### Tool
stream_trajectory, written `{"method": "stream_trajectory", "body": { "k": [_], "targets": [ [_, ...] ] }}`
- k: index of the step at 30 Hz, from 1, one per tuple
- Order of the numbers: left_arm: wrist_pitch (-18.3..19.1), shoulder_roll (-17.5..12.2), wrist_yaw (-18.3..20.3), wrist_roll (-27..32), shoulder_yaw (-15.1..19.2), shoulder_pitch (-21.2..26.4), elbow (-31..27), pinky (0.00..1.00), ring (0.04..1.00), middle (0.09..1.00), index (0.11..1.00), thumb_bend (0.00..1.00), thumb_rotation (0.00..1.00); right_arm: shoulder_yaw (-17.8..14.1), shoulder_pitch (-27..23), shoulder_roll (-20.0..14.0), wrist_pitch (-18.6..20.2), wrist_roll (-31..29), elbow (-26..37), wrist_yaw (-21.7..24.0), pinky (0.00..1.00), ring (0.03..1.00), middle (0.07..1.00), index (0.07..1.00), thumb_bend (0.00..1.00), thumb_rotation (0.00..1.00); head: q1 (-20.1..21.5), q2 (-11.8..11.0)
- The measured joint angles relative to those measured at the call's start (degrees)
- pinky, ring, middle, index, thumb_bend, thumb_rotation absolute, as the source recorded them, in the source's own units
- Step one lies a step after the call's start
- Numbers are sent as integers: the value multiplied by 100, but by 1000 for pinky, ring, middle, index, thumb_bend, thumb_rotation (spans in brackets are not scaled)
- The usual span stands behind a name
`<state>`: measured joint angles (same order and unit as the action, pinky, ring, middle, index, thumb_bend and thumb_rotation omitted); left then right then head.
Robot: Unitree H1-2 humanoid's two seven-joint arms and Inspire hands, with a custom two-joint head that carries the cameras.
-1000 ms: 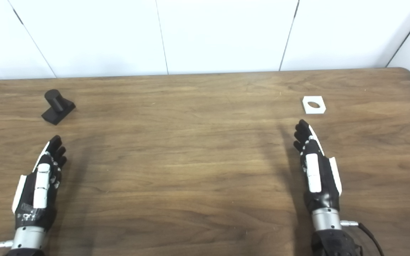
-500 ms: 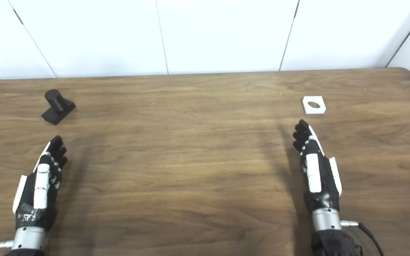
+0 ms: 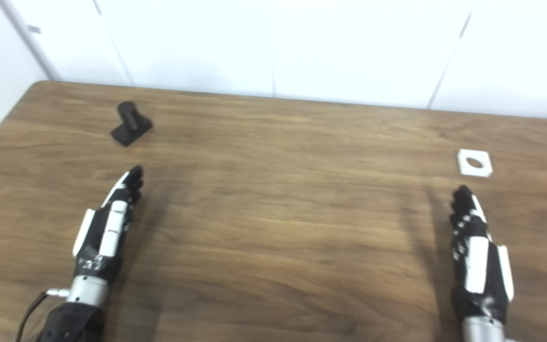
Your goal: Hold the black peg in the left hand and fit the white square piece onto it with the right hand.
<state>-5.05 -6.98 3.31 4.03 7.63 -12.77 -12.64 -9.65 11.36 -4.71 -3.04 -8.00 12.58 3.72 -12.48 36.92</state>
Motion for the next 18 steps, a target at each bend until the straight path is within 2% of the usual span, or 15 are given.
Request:
{"method": "stream_trajectory", "body": {
  "k": [6, 9, 13, 18],
  "targets": [
    [-42, 0, -84, -156, -69, -9, 3, 1000, 970, 953, 929, 490, 881, -18, 17, 0, 88, -10, 67, 33, 1000, 984, 969, 942, 588, 1000, -27, -158],
    [-60, 2, -92, -164, -82, -14, 9, 1000, 971, 953, 931, 490, 877, -16, 19, 0, 93, -13, 126, 59, 1000, 989, 973, 947, 590, 1000, -27, -158],
    [-87, 11, -109, -170, -105, -22, 15, 1000, 969, 954, 933, 482, 879, -16, 25, -2, 91, -4, 123, 83, 997, 985, 968, 946, 587, 1000, 0, -369],
    [-182, 5, -101, -221, -132, -31, 44, 1000, 975, 958, 936, 472, 892, -16, 32, -1, 82, 52, 102, 88, 989, 975, 957, 943, 579, 1000, 17, -492]
  ]
}}
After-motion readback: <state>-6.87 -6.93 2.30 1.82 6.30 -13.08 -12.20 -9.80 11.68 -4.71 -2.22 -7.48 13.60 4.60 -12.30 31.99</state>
